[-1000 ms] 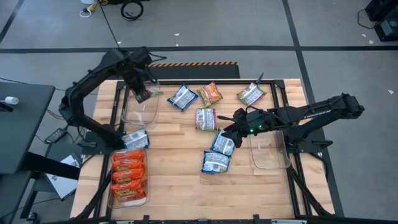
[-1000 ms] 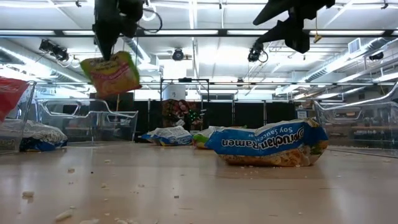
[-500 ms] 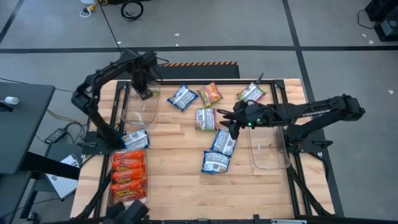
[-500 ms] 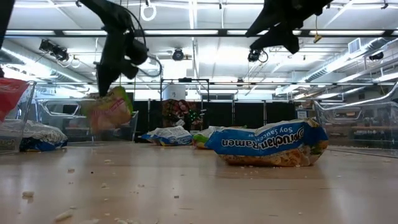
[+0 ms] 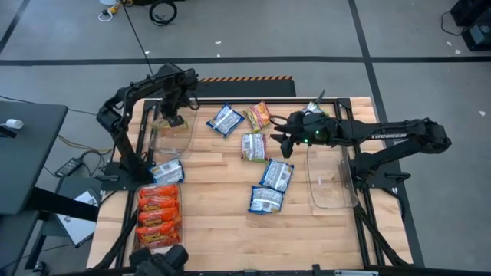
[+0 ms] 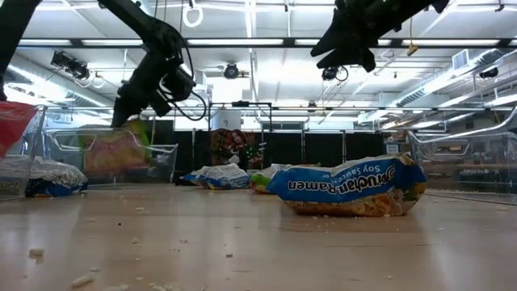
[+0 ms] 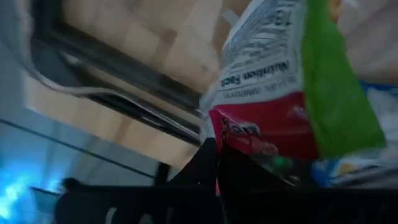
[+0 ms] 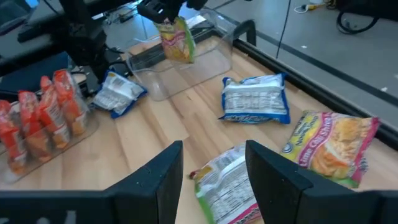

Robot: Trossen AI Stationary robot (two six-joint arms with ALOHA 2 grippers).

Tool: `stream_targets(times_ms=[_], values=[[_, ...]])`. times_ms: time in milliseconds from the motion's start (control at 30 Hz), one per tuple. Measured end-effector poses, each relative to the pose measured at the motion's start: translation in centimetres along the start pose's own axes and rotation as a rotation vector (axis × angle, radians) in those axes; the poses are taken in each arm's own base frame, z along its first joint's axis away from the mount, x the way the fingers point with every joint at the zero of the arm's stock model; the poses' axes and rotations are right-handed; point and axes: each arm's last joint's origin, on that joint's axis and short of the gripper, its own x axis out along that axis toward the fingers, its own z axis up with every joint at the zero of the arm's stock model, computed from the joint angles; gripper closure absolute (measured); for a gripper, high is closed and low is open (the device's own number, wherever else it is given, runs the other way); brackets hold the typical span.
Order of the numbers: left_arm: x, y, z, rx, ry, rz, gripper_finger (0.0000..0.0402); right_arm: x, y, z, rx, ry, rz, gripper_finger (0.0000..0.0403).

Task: Sort Maruchan noodles
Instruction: Put the green noodle pack into the top left transparent bin

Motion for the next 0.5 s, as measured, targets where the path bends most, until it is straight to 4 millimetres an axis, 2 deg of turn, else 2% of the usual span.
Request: stream_targets(times_ms=[267, 400, 500], values=[[-0.8, 1.1, 3.3, 0.096, -0.301, 0.206, 0.0395, 0.3, -1.6, 0.6, -0.033, -0.014, -0.062, 0.0225], [-0.9, 1.2, 4.0, 0.159, -0.336, 0.247, 0.0395, 0.4, -2.0, 0.7, -0.025, -0.011, -0.059, 0.0225], [-0.1, 1.1, 4.8, 0.168, -0.310, 0.232, 0.0395, 0.4, -2.1, 0.7, -0.023, -0.009, -0.051, 0.0225]])
